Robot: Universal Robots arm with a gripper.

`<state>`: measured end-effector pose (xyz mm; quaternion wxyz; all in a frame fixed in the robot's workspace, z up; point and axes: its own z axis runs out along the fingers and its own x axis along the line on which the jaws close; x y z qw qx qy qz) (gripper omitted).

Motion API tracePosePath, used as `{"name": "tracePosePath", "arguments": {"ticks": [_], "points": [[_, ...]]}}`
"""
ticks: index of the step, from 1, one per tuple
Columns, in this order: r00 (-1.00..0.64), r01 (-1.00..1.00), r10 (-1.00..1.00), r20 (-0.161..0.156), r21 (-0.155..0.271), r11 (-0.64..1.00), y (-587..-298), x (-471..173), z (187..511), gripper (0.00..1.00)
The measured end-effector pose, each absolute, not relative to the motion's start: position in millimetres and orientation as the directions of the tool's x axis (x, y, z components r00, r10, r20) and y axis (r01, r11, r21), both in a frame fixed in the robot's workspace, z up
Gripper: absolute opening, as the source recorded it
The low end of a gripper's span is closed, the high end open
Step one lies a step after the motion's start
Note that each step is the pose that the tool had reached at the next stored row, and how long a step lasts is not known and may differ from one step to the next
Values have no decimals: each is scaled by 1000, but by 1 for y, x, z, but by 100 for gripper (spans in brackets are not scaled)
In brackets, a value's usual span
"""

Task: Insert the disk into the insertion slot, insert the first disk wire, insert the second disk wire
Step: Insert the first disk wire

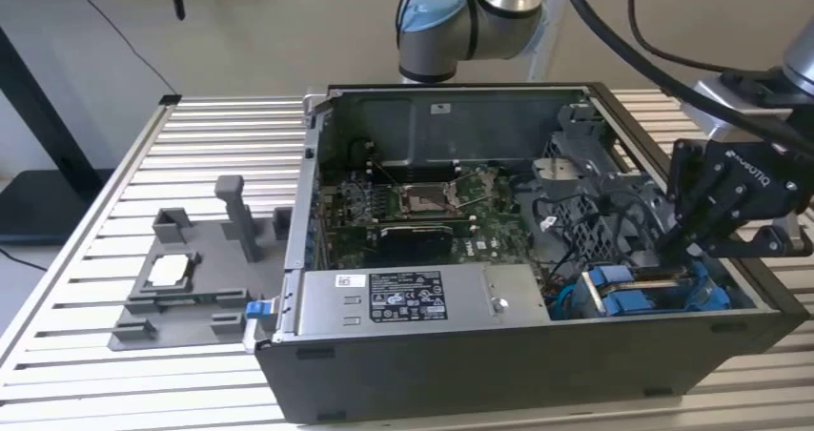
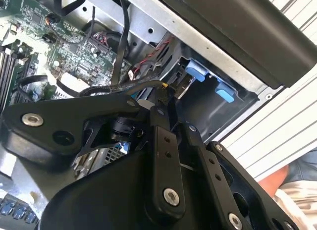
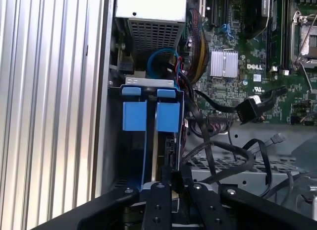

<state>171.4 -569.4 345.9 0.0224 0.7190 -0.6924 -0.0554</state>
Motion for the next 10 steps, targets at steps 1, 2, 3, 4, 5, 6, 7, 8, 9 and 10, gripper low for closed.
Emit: {"name": "tracePosePath", "arguments": {"ticks": [1, 2, 3, 4, 5, 6, 7, 8, 9, 10], "points": [[35, -993, -998, -48, 109, -40, -569, 172, 345, 19], [35, -993, -998, -48, 109, -40, -569, 172, 345, 19], [35, -993, -998, -48, 109, -40, -569, 172, 345, 19], [35, -993, -998, -48, 109, -40, -569, 172, 344, 19], [35, -993, -998, -48, 109, -40, -569, 172, 344, 19], [35, -993, -998, -48, 109, -40, -569, 172, 343, 19], [35, -993, -998, -48, 109, -40, -569, 172, 343, 19], [35, -993, -998, -48, 109, -40, -569, 172, 342, 19], [35, -993, -998, -48, 109, -40, -569, 172, 342, 19], [35, -993, -998, -48, 109, -40, -569, 172, 342, 19]]}}
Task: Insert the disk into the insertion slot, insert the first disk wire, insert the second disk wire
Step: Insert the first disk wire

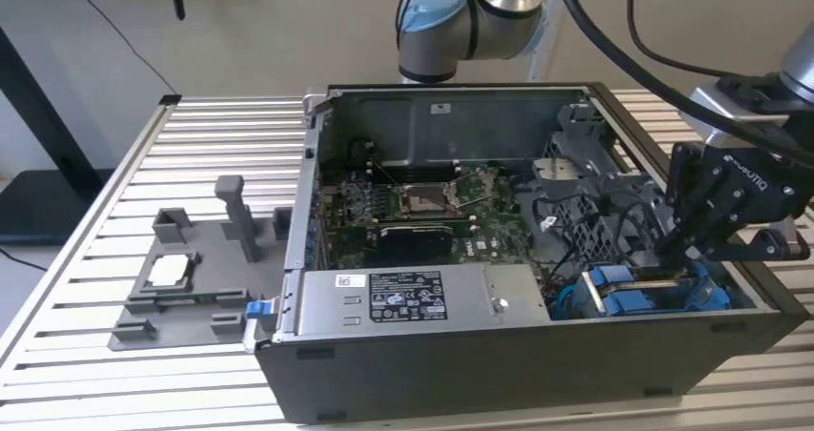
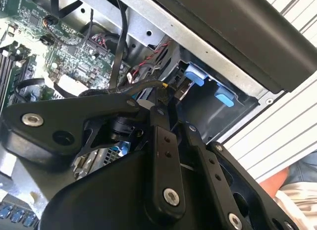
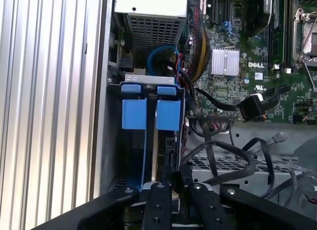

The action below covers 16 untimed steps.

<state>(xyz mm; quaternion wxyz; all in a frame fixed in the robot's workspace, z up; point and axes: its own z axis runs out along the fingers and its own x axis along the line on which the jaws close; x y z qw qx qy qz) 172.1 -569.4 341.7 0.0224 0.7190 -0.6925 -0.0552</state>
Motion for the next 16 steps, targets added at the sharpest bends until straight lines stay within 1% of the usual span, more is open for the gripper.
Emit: {"name": "tracePosePath", "arguments": {"ticks": [16], "points": [[35, -993, -998, -48, 109, -40, -568, 172, 341, 19]]}}
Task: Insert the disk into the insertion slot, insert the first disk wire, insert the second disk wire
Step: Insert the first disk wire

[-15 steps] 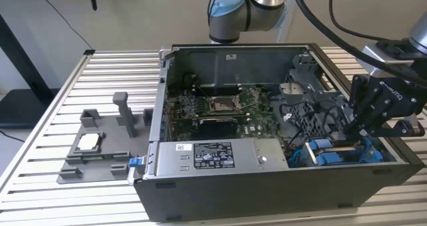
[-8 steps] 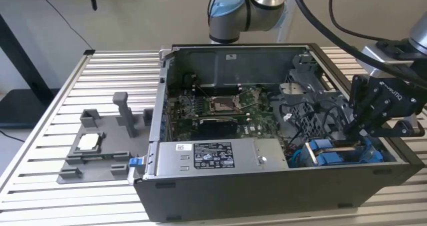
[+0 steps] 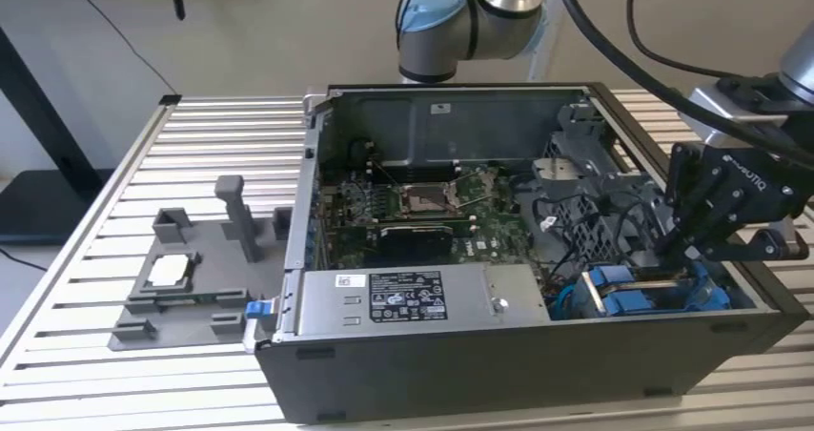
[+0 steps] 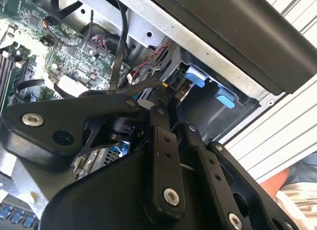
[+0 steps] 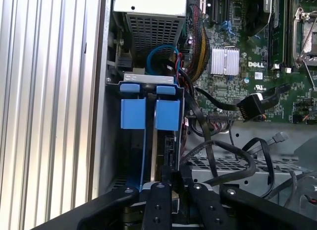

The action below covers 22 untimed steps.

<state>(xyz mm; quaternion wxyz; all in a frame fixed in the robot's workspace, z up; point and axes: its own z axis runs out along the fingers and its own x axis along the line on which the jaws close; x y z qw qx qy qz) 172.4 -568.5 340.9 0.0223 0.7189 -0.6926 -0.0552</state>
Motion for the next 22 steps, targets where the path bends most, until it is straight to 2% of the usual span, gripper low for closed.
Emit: {"name": "tracePosePath", "arguments": {"ticks": [22], "points": [[24, -994, -999, -46, 109, -29, -570, 173, 334, 19]]}}
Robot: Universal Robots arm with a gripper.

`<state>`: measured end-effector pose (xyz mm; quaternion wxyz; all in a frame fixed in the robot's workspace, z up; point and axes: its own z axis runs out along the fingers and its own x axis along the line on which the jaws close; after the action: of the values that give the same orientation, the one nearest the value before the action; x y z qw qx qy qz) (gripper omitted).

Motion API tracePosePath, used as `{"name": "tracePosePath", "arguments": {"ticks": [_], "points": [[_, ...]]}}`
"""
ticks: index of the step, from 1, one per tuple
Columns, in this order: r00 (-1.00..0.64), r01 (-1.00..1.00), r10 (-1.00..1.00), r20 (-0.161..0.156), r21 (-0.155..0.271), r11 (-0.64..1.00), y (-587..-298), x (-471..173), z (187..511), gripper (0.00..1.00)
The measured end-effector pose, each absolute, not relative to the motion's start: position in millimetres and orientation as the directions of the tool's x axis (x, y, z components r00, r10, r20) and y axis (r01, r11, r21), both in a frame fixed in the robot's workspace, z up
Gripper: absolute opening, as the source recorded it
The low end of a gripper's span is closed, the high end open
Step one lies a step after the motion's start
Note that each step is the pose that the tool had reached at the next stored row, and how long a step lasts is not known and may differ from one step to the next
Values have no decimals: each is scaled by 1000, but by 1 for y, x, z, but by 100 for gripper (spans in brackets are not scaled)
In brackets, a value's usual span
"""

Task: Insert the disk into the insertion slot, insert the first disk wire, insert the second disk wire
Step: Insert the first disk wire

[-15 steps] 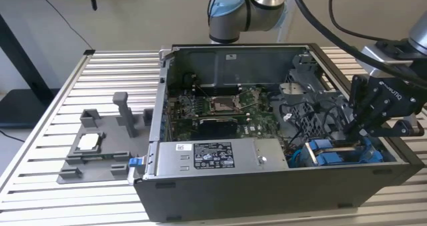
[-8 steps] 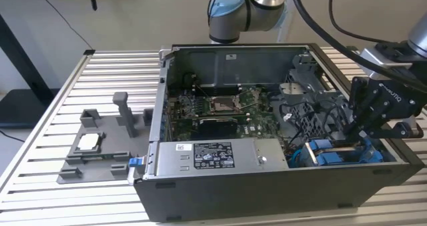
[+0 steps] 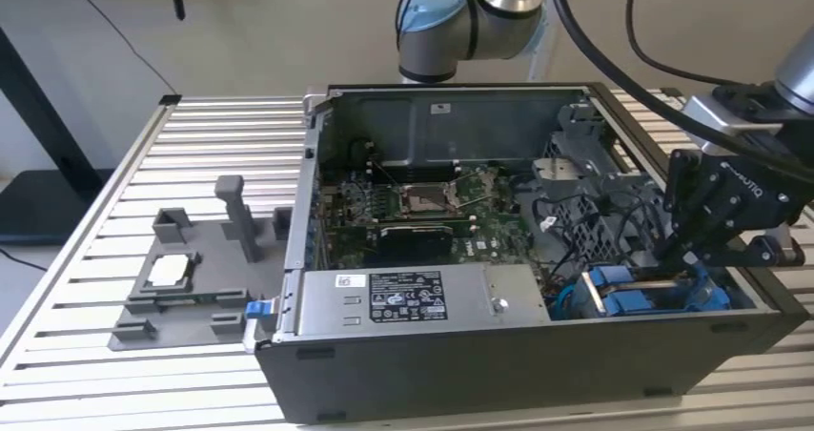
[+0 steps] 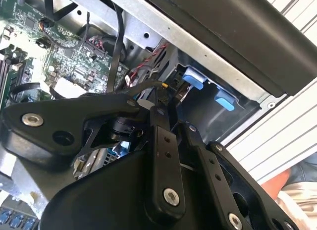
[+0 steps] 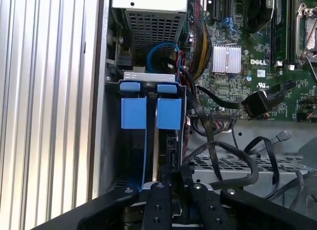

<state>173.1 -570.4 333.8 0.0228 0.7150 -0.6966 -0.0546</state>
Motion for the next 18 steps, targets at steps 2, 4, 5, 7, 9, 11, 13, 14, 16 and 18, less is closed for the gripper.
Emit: {"name": "tracePosePath", "arguments": {"ticks": [2, 4, 5, 7, 9, 11, 13, 14, 16, 18], "points": [[24, -994, -999, -47, 109, -29, -570, 173, 333, 19], [24, -994, -999, -47, 109, -29, -570, 173, 333, 19], [24, -994, -999, -48, 109, -29, -570, 173, 333, 19], [24, -994, -999, -48, 109, -29, -570, 173, 332, 20], [23, -994, -999, -47, 109, -28, -570, 173, 333, 27], [23, -994, -999, -48, 109, -28, -570, 173, 338, 27], [23, -994, -999, -47, 109, -28, -570, 173, 347, 27], [23, -994, -999, -47, 109, -28, -570, 173, 352, 27], [23, -994, -999, -47, 109, -28, -570, 173, 361, 27], [23, -994, -999, -47, 109, -28, -570, 173, 369, 27]]}}
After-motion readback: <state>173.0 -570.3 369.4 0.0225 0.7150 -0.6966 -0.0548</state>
